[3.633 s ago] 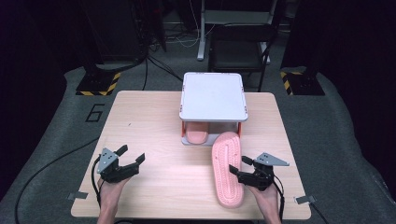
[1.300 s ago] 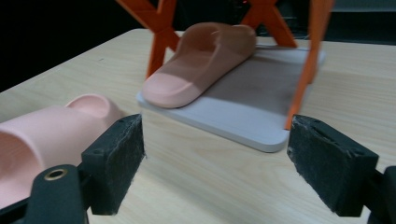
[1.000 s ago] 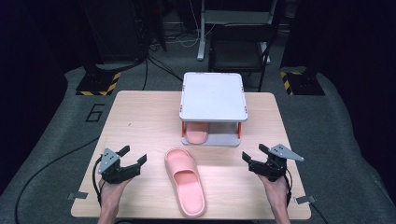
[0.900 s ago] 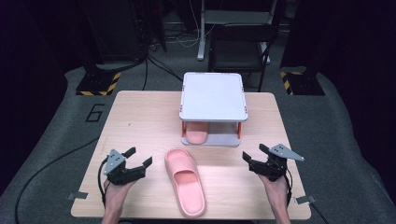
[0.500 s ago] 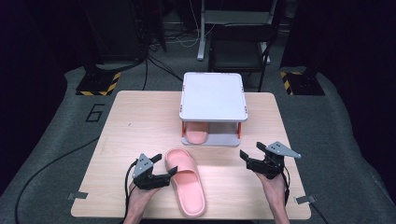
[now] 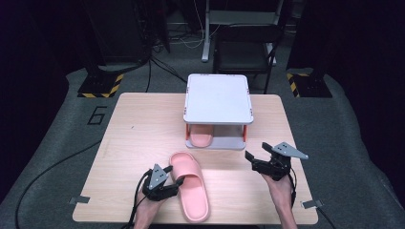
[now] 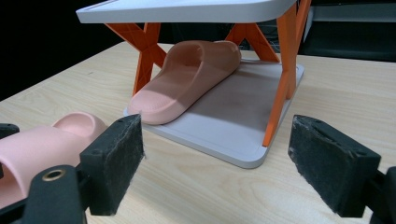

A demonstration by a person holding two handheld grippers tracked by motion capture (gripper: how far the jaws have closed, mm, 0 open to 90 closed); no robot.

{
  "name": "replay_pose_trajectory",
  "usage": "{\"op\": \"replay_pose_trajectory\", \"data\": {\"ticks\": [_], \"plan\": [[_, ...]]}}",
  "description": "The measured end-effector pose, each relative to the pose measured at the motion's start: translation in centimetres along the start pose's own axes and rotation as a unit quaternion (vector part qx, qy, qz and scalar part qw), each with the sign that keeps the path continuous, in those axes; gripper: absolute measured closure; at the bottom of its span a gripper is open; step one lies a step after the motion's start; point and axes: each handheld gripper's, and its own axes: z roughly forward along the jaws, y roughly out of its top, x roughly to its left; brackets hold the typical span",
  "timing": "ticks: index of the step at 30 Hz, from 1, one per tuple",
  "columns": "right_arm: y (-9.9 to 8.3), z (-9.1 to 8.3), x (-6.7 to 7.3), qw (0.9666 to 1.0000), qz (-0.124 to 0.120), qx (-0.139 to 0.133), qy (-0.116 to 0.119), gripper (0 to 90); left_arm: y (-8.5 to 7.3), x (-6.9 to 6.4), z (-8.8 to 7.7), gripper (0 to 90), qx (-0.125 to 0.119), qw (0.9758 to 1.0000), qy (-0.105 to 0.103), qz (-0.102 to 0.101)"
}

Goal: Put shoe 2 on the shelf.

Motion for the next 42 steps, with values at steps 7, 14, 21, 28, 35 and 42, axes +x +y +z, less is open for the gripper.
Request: {"op": "replay_pose_trajectory", "data": {"ticks": [7,14,21,28,35,42], "plan": [[0.8,0.3,0.1,1.0000,-0.007,-0.002,0.002,17.8,-0.3,-0.1,-0.3,57.4,-0.015,0.9997,0.020,0.000],[2.5,0.8,0.2,0.9997,-0.024,-0.006,0.006,18.1,-0.3,-0.3,-0.6,72.5,-0.014,0.9992,0.036,0.005],[6.6,2.3,-0.7,0.9992,-0.028,-0.024,0.013,19.4,0.2,-0.3,-0.4,80.5,-0.021,0.9995,0.024,0.001],[10.2,6.4,-1.2,0.9986,-0.050,0.003,0.017,21.4,3.2,-1.0,1.3,80.4,-0.043,0.9988,0.021,-0.007],[11.1,10.2,-1.6,0.9964,-0.065,0.050,0.019,25.2,6.6,-2.4,5.9,80.0,-0.048,0.9980,0.027,-0.033],[10.9,10.9,-1.7,0.9964,-0.069,0.048,0.009,22.8,8.9,-3.4,10.6,79.3,-0.039,0.9953,0.058,-0.067]]}}
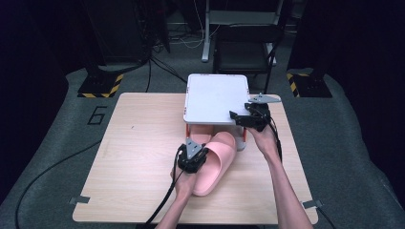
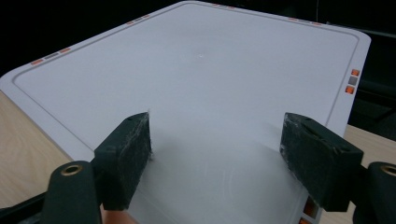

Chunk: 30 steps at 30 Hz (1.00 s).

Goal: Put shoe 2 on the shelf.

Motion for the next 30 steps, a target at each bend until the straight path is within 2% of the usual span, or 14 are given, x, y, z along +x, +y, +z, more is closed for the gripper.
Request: {"op": "replay_pose_trajectory", "data": {"ticks": [6,8,10,14,16,17,19,21,22,23,24,27,29,30], "plan": [[-0.2,0.2,0.0,1.0000,0.003,-0.002,-0.007,16.6,1.0,-1.3,3.1,79.2,0.010,0.9993,0.033,-0.016],[-0.1,0.3,0.1,0.9999,0.005,0.003,-0.009,15.6,1.0,-1.6,4.3,79.2,0.019,0.9981,0.055,-0.021],[-0.1,0.3,0.2,0.9999,0.005,0.004,-0.012,15.4,0.8,-1.9,5.2,78.9,0.026,0.9966,0.078,-0.011],[-0.1,0.3,0.2,0.9999,0.004,0.002,-0.013,15.4,1.3,-2.1,6.1,78.3,0.019,0.9951,0.092,-0.029],[-0.1,0.3,0.2,0.9999,0.004,0.005,-0.012,15.4,1.6,-2.0,6.6,78.0,0.027,0.9953,0.088,-0.028],[-0.1,0.3,0.2,0.9999,0.004,0.005,-0.012,15.4,1.8,-2.0,6.9,78.0,0.024,0.9952,0.087,-0.038],[-0.1,0.3,0.2,0.9999,0.004,0.004,-0.013,15.4,1.9,-1.9,7.1,76.6,0.029,0.9956,0.082,-0.033],[-0.1,0.2,0.2,0.9999,0.005,0.005,-0.013,15.4,1.8,-1.6,7.1,75.4,0.029,0.9968,0.070,-0.027],[-0.1,0.2,0.2,0.9999,0.005,0.007,-0.013,15.4,1.7,-1.6,7.1,62.7,0.025,0.9971,0.066,-0.030],[-0.1,0.2,0.2,0.9999,0.005,0.007,-0.013,15.4,1.6,-1.5,6.9,62.7,0.026,0.9977,0.058,-0.022],[-0.2,0.2,0.2,0.9999,0.007,0.004,-0.013,15.4,1.5,-1.3,6.5,56.5,0.017,0.9986,0.048,-0.015],[-0.2,0.1,0.2,0.9999,0.007,0.004,-0.012,15.4,1.1,-0.5,4.6,42.3,-0.005,0.9998,-0.006,0.017],[-0.2,0.1,0.2,0.9999,0.004,0.005,-0.012,15.4,0.7,0.4,2.9,33.7,-0.006,0.9980,-0.055,0.032],[-0.2,0.1,0.2,0.9999,0.004,0.005,-0.012,15.4,0.3,1.0,1.8,30.7,-0.006,0.9957,-0.083,0.040]]}}
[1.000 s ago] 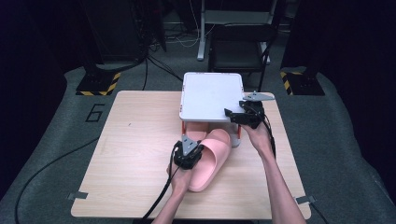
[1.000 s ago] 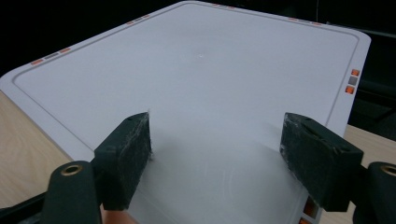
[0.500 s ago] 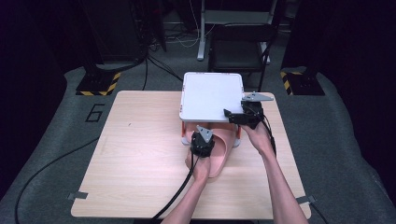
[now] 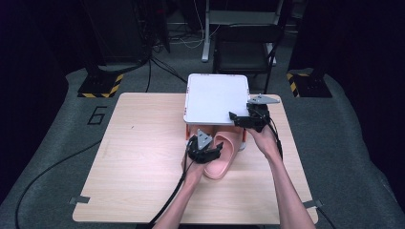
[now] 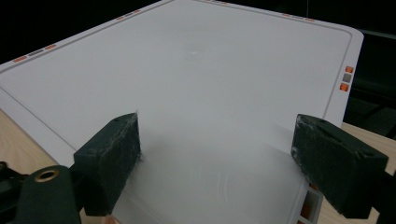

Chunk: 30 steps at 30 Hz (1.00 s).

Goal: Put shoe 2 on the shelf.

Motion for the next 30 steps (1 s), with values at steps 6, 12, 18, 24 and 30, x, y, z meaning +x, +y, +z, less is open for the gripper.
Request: {"op": "replay_pose_trajectory", "data": {"ticks": [6,12,18,24,30], "plan": [[0.1,-0.1,0.2,1.0000,0.002,0.004,-0.004,15.4,-2.0,1.1,-4.5,22.0,0.015,0.9934,-0.101,0.050],[0.1,-0.1,0.3,1.0000,0.002,0.007,-0.006,15.4,-4.5,1.2,-5.8,20.3,0.072,0.9824,-0.141,0.099],[0.1,-0.1,0.4,0.9999,0.003,0.008,-0.009,15.5,-5.4,-0.3,-3.8,20.9,0.115,0.9750,-0.131,0.138],[0.1,-0.1,0.3,0.9999,0.003,0.008,-0.008,15.5,-4.9,-1.0,-2.1,29.8,0.120,0.9779,-0.109,0.132],[0.1,-0.2,0.3,0.9999,0.005,0.009,-0.008,15.5,-3.9,-1.6,-0.3,32.0,0.097,0.9861,-0.083,0.107]]}}
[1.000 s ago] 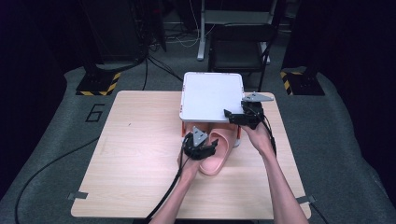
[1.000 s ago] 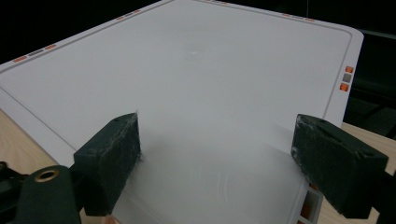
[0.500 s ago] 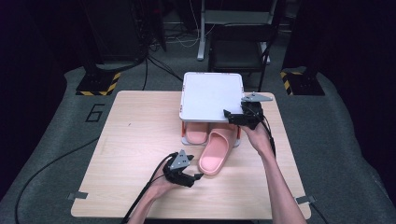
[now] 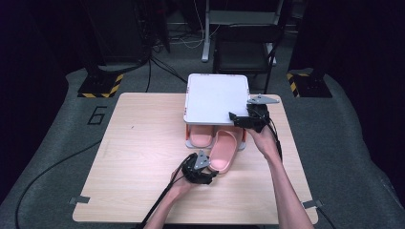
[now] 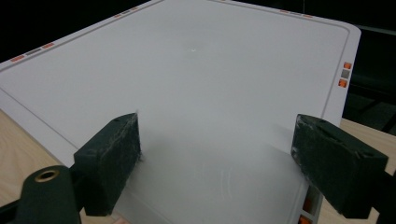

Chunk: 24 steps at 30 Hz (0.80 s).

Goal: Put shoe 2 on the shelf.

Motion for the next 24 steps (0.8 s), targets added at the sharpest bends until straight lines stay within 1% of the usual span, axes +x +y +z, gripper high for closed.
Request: {"op": "replay_pose_trajectory", "data": {"ticks": [3,4,5,7,10,11,13,15,17,18,19,21,23,24], "plan": [[0.0,0.0,0.0,1.0000,0.000,0.000,0.001,15.5,0.9,0.1,0.8,34.2,-0.014,0.9996,0.022,-0.013],[0.0,0.0,0.0,1.0000,-0.001,0.000,0.001,15.5,1.5,0.2,1.5,33.8,-0.013,0.9996,0.022,-0.013],[0.0,0.0,0.0,1.0000,-0.001,0.000,0.001,15.5,1.5,0.2,1.5,33.1,-0.013,0.9996,0.022,-0.013],[0.0,0.0,0.0,1.0000,0.001,0.000,-0.001,15.5,1.9,0.0,2.1,32.5,-0.015,0.9994,0.029,-0.008],[-0.1,-0.1,-0.1,1.0000,0.002,0.000,-0.005,15.5,2.4,0.0,2.8,31.7,-0.022,0.9991,0.034,-0.008],[-0.1,-0.1,-0.1,1.0000,0.002,0.000,-0.005,15.5,2.4,0.0,2.8,31.7,-0.022,0.9991,0.034,-0.008],[-0.1,-0.2,-0.2,1.0000,-0.001,-0.002,-0.004,15.5,2.4,-0.1,2.8,31.7,-0.021,0.9989,0.041,-0.009],[-0.1,-0.2,-0.3,1.0000,-0.001,-0.002,-0.004,15.5,2.3,-0.2,2.8,31.7,-0.023,0.9987,0.041,-0.020],[-0.1,-0.2,-0.3,1.0000,-0.003,-0.002,-0.002,15.5,2.3,-0.5,2.6,33.1,-0.024,0.9985,0.045,-0.019],[-0.1,-0.2,-0.3,1.0000,-0.003,-0.001,-0.002,15.5,2.1,-0.7,2.5,33.4,-0.018,0.9989,0.041,-0.014],[-0.1,-0.2,-0.3,1.0000,-0.003,-0.001,-0.002,15.5,2.1,-0.7,2.5,33.4,-0.018,0.9989,0.041,-0.014],[-0.1,-0.2,-0.3,1.0000,-0.002,0.000,-0.002,15.7,1.8,-0.8,2.6,32.4,-0.008,0.9992,0.038,-0.009],[-0.2,-0.2,-0.3,1.0000,-0.003,-0.004,-0.001,15.7,1.7,-0.9,2.9,31.1,-0.006,0.9990,0.044,-0.013],[-0.2,-0.2,-0.3,1.0000,-0.002,-0.004,-0.001,15.6,1.8,-0.9,3.0,31.6,-0.011,0.9989,0.041,-0.017]]}}
